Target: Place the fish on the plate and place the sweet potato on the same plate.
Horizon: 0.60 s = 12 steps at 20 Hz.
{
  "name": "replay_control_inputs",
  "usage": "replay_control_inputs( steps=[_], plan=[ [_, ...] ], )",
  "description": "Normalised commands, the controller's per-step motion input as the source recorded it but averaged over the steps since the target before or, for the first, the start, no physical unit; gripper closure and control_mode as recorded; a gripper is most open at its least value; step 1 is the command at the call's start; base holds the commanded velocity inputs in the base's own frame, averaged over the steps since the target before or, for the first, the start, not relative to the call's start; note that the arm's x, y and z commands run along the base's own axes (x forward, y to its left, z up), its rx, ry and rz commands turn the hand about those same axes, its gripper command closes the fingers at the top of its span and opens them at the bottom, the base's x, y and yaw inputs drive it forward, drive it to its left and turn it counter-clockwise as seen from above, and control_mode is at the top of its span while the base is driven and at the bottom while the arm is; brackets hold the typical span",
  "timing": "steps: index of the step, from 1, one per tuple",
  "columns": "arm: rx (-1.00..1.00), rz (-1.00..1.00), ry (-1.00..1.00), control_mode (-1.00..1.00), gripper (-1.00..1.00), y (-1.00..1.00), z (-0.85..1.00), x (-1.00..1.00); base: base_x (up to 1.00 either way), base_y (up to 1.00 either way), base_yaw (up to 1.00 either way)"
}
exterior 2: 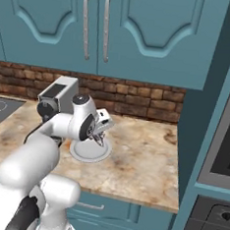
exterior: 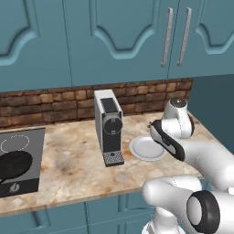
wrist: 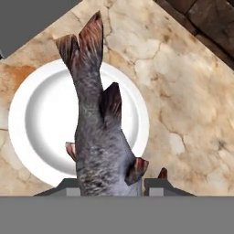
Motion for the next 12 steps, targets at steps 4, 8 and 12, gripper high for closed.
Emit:
replay_control_inputs(
  steps=[4,8,12],
  plan=[
    [0.00,0.00,0.09,-1.00,1.00,0.01,-0.01,0.11,0.00,0.00,0.00],
    [0.00,0.00,0.12,-1.00,1.00,0.00,-0.30,0.01,0.00,0.00,0.00],
    [0.00,0.00,0.08,-1.00,1.00,0.02,-0.42,0.03,0.00,0.00,0.00]
  ],
)
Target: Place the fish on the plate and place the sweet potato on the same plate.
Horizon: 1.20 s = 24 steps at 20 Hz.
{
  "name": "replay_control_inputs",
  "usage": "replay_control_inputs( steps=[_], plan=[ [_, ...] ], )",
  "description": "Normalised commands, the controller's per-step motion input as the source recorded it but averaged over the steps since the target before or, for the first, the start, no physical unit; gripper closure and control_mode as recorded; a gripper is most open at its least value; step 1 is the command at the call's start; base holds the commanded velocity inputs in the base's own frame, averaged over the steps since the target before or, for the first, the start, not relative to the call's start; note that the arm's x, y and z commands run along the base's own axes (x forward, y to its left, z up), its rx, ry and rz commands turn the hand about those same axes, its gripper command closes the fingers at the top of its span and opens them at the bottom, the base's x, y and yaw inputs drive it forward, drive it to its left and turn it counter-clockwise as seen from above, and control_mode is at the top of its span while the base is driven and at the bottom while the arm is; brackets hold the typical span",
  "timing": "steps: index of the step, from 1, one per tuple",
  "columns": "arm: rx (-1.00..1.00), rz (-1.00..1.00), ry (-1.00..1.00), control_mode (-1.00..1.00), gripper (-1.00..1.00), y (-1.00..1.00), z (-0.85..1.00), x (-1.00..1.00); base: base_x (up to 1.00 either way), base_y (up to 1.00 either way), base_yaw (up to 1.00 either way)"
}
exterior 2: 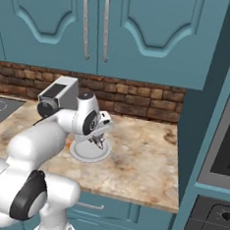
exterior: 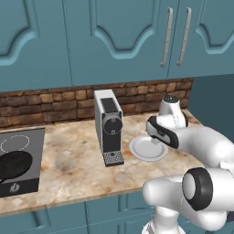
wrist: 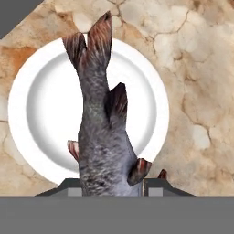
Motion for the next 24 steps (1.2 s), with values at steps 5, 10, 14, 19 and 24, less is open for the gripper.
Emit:
replay_control_inputs(
  steps=[5,10,14,19,24],
  plan=[
    [0.00,0.00,0.03,-1.00,1.00,0.01,-0.30,0.15,0.00,0.00,0.00],
    [0.00,0.00,0.01,-1.00,1.00,0.00,-0.24,0.18,0.00,0.00,0.00],
    [0.00,0.00,0.00,-1.00,1.00,0.00,-0.22,0.16,0.00,0.00,0.00],
    [0.00,0.00,0.00,-1.00,1.00,0.00,-0.17,0.05,0.00,0.00,0.00],
    [0.00,0.00,0.00,-1.00,1.00,0.01,-0.05,0.01,0.00,0.00,0.00]
  ],
)
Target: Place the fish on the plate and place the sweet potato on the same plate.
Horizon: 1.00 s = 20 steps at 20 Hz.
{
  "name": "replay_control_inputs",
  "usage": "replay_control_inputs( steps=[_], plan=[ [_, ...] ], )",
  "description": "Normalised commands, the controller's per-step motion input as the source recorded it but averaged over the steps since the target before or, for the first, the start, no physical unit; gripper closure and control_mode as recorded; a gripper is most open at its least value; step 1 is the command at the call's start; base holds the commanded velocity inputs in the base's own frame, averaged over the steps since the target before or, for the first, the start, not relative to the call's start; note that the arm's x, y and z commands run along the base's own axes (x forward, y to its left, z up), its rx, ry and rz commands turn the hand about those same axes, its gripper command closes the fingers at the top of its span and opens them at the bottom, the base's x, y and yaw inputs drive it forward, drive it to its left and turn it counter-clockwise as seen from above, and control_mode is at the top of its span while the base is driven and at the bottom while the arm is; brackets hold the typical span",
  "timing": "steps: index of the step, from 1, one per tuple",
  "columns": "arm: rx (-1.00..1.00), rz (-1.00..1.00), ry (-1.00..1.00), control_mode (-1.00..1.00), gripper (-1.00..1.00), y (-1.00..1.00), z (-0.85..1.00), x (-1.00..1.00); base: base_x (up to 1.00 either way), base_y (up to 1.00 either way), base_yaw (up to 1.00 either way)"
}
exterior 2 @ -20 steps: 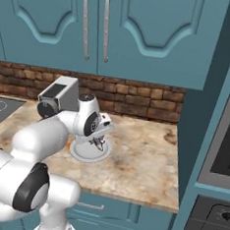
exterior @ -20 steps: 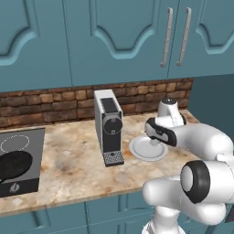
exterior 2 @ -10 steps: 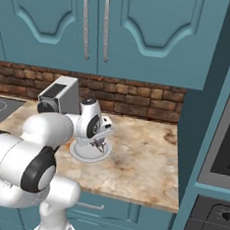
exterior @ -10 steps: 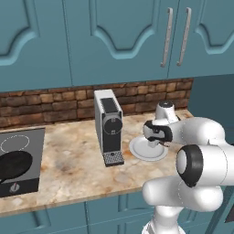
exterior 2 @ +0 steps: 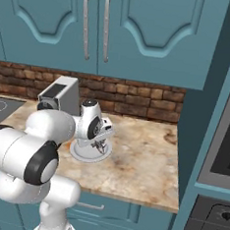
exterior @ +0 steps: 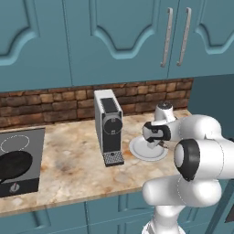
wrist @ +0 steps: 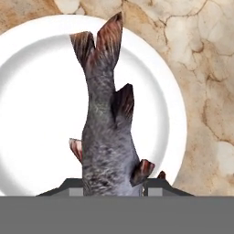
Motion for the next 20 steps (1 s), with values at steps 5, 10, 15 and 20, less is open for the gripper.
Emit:
replay_control_inputs(
  steps=[5,10,15,20],
  plan=[
    [0.00,0.00,0.00,-1.00,-1.00,0.06,0.00,0.00,0.00,0.00,0.00],
    [0.00,0.00,0.00,-1.00,-1.00,0.00,0.00,0.00,0.00,0.00,0.00],
    [0.00,0.00,-0.04,-1.00,-1.00,0.00,0.28,-0.03,0.00,0.00,0.00],
    [0.03,-0.02,-0.12,-1.00,-1.00,-0.07,0.74,-0.69,0.00,0.00,0.00]
  ],
)
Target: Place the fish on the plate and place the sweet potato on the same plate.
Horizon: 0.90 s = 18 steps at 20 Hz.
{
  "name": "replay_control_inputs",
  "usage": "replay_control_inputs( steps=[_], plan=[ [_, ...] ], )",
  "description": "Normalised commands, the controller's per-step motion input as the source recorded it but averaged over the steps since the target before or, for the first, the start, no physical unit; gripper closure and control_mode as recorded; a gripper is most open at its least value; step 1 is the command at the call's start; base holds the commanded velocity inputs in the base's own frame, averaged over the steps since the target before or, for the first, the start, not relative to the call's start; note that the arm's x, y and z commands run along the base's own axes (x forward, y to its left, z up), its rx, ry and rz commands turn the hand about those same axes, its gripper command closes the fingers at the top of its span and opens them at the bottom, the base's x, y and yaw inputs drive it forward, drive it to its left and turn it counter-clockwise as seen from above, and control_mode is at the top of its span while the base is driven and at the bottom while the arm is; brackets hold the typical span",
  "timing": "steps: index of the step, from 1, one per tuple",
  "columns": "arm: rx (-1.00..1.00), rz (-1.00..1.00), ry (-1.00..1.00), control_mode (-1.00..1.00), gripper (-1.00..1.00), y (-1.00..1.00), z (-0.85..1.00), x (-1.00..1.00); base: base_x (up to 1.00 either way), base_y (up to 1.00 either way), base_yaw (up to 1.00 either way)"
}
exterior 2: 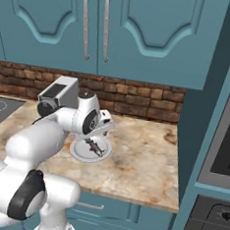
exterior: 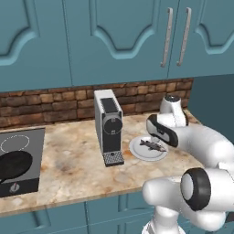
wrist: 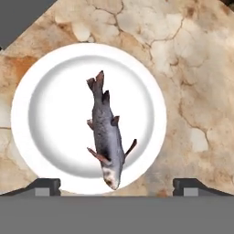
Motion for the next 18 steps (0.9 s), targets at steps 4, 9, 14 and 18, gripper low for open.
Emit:
replay_control_inputs(
  steps=[4,9,14,18],
  plan=[
    [0.02,-0.02,-0.15,-1.00,-1.00,-0.19,0.60,-0.90,0.00,0.00,0.00],
    [0.01,-0.01,-0.19,-1.00,-1.00,-0.05,0.55,-0.85,0.00,0.00,0.00],
    [0.02,0.00,-0.06,1.00,-1.00,-0.01,0.21,-0.40,-0.60,0.00,-0.02],
    [0.00,0.00,0.00,1.00,-1.00,0.00,0.00,0.00,-0.88,0.81,-0.04]
  ],
)
